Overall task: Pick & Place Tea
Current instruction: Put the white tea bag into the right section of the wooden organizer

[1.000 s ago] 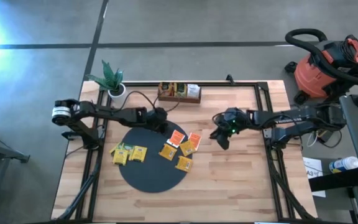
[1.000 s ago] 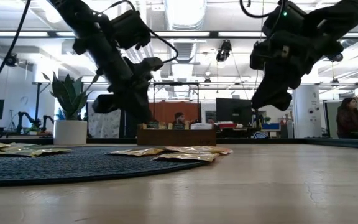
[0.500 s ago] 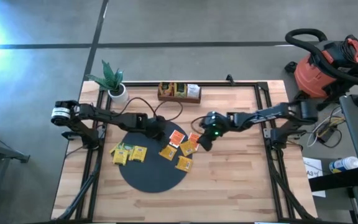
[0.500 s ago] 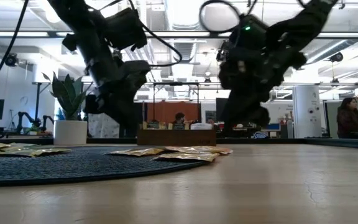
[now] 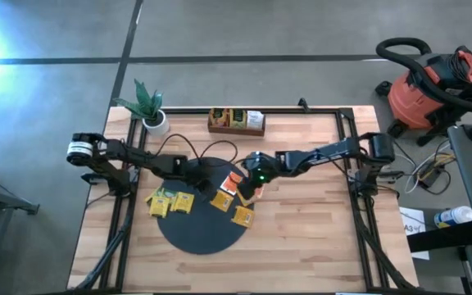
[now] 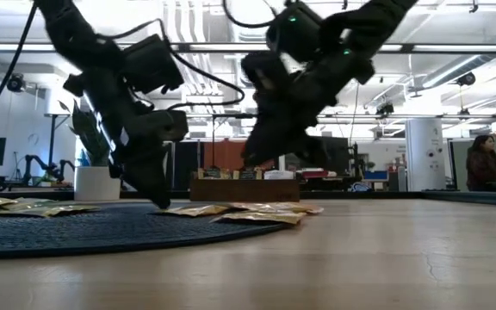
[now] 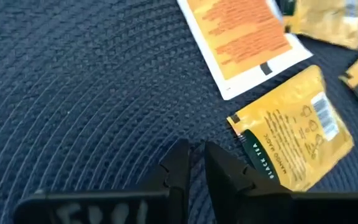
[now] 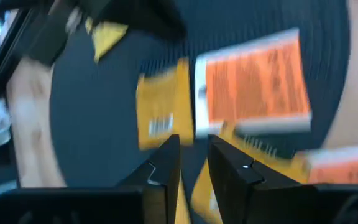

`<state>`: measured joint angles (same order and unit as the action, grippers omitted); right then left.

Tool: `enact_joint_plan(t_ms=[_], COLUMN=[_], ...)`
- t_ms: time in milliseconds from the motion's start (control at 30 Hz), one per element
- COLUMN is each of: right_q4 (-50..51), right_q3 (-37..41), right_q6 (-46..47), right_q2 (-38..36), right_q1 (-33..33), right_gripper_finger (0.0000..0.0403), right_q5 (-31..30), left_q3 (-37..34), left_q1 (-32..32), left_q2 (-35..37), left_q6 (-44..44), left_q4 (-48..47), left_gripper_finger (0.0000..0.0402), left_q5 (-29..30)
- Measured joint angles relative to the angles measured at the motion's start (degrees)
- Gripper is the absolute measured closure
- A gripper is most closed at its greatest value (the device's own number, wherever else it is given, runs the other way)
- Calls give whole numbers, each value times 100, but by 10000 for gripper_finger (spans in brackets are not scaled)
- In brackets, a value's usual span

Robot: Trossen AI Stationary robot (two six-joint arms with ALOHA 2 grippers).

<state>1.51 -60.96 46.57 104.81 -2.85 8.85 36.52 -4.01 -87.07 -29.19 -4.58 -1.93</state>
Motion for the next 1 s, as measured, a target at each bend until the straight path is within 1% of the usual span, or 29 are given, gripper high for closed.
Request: enact_joint_plan(t_ms=[133,200,333,433,533,667,833,1000], right_q4=[146,309,1082,1384,1470,1539,1639,2044], right_q3=[-464,-724,-1171,-1376,-1431,-1444,-1421,-1385], right_q6=[17,17,-41,-47,-68,-72,-174,-342], right_q2=[467,696,1125,1338,1366,1232,879,828], right_q1=[-42,-71,-81,-42,44,114,109,109], right_gripper_finger=[328,327,326,328,332,332,328,332], right_q5=[-27,-7,-7,-59,-342,-605,-778,-1022], left_q3=[-326,-455,-550,-525,-471,-440,-416,-416], left_q1=[2,0,11,11,9,11,9,11], left_q2=[14,22,32,108,215,368,394,387], left_q6=[119,212,304,676,920,1013,1215,1446], left_q4=[574,757,1094,1070,1114,1118,1148,1173], left_gripper_finger=[355,355,355,355,355,355,355,355], left_q5=[-336,-349,-352,-349,-337,-312,-201,-203])
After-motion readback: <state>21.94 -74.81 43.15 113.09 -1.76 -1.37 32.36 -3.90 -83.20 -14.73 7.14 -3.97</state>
